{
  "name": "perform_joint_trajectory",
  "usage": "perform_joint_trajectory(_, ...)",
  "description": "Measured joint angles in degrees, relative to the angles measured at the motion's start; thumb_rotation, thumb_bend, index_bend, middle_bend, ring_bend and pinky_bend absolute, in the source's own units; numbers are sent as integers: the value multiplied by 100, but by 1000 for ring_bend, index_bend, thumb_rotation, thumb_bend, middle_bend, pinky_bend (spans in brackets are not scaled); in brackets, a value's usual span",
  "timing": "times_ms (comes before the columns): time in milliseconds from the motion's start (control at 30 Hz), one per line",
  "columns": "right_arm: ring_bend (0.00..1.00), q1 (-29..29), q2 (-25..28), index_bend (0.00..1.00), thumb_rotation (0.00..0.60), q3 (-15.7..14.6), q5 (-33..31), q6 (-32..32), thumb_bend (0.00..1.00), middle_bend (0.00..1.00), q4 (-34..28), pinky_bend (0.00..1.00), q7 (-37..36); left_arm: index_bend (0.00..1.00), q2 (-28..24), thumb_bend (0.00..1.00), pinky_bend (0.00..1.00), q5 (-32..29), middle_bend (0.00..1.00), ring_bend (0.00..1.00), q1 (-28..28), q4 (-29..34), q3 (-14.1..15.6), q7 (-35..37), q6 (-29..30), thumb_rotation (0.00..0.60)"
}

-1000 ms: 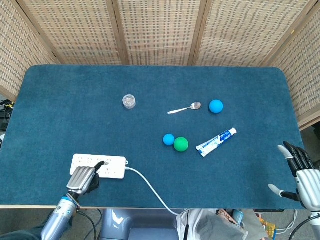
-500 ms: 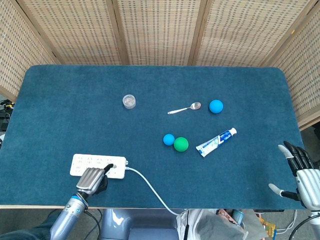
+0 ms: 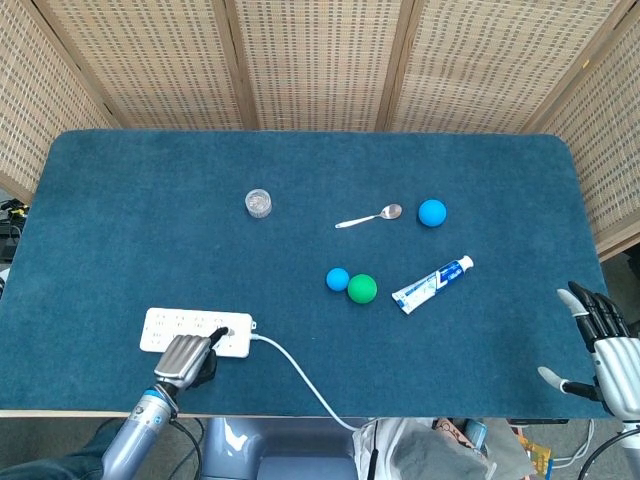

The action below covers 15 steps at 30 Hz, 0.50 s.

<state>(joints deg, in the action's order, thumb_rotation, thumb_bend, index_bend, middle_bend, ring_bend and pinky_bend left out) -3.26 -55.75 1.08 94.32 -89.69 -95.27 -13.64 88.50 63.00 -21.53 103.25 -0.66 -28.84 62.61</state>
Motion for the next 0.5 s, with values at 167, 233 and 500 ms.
perform_joint_trajectory(167, 0, -2, -6, 0, 600, -6, 13, 4, 0, 0, 2, 0, 14, 247, -125, 0, 1000, 480, 1000, 934, 90, 27, 1, 231, 324, 335)
perform_joint_trajectory(233, 0, -1, -9, 0, 600, -12, 29, 1, 0, 0, -3, 0, 27, 252, -232, 0, 1000, 783, 1000, 935, 165, 19, 0, 280, 626, 92)
perform_joint_trajectory(500, 0, 3, -71, 0, 600, -56, 144, -6, 0, 0, -71, 0, 305, 79, -1199, 0, 410, 2037, 488, 417, 734, -278, -15, 1231, 2305, 1)
